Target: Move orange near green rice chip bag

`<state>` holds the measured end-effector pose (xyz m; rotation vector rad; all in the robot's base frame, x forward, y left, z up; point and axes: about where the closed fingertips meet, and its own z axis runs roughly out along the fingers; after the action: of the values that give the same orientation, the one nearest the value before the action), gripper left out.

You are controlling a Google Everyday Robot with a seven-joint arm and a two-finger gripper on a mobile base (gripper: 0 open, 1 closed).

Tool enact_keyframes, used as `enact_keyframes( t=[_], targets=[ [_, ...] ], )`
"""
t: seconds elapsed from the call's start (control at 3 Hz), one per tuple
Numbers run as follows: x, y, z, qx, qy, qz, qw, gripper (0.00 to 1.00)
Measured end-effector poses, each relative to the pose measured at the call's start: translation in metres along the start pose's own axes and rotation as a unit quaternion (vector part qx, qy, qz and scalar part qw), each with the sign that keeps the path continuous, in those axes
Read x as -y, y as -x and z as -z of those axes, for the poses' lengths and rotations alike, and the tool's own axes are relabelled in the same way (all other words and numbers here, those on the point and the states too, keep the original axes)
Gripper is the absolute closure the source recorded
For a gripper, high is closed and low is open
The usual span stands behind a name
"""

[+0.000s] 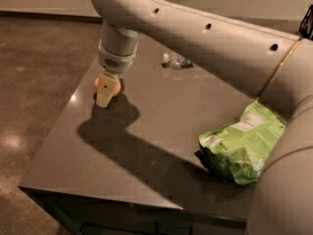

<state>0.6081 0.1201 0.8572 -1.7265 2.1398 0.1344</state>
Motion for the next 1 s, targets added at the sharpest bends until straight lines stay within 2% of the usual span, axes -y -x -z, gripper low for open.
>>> enact_keyframes(
  t=[0.33, 0.67, 1.0],
  targets=[
    [-0.001, 0.001, -0.002, -0.002, 0.004, 0.004, 1.0, 0.41],
    [-0.002, -0.001, 0.01, 0.013, 0.005, 0.004, 0.9999, 0.65],
    [0.007, -0.014, 0.038, 0.019, -0.005, -0.011, 0.9998, 0.88]
  ],
)
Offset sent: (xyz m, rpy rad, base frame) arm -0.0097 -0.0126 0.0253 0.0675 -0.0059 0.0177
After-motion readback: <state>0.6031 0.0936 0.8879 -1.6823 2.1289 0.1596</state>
